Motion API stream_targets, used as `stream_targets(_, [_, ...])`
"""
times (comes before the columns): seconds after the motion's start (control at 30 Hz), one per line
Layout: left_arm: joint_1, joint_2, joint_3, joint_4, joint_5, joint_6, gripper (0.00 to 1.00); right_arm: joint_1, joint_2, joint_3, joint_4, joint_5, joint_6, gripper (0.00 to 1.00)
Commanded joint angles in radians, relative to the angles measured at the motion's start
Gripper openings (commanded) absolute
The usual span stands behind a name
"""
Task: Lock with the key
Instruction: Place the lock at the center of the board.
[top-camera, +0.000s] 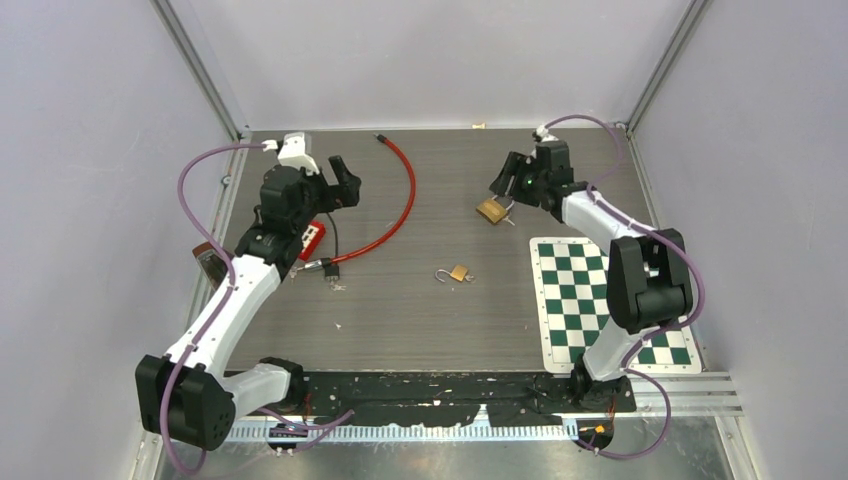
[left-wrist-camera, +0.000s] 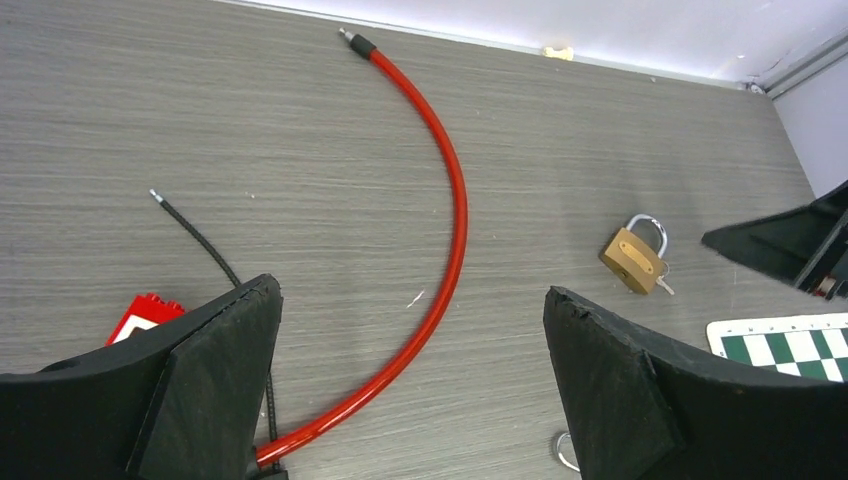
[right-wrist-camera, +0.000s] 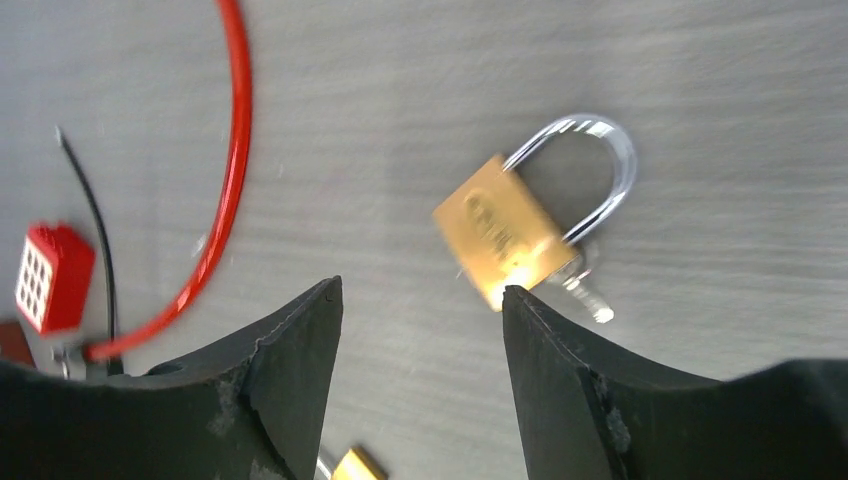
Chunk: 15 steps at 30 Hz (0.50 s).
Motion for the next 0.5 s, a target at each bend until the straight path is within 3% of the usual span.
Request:
stream_targets(0.0, [0.001,-0.026,-0.013,0.039,0.020,-0.024,0.99,0.088,-0.049,-0.078,-0.009,-0.099,-0.107,0.65])
stream_targets(0.2, [0.001,-0.050,-0.040,0.040,0.033,-0.029,0.99,0.238,-0.076,-0.125,-0.104,-0.169,-0.357,0.64])
stream_targets(0.33, [0.001,-0.055,-0.042,0.022,0.006,-0.070,1.00,0.267,-0.068,-0.161,-0.116,-0.253,-0.372,0.63])
stream_targets(0.47, [0.001,-0.053,-0.036,0.025,0.013,-0.094,1.00,0.305,-0.065,-0.158,-0.144,-0.198,-0.419,0.63])
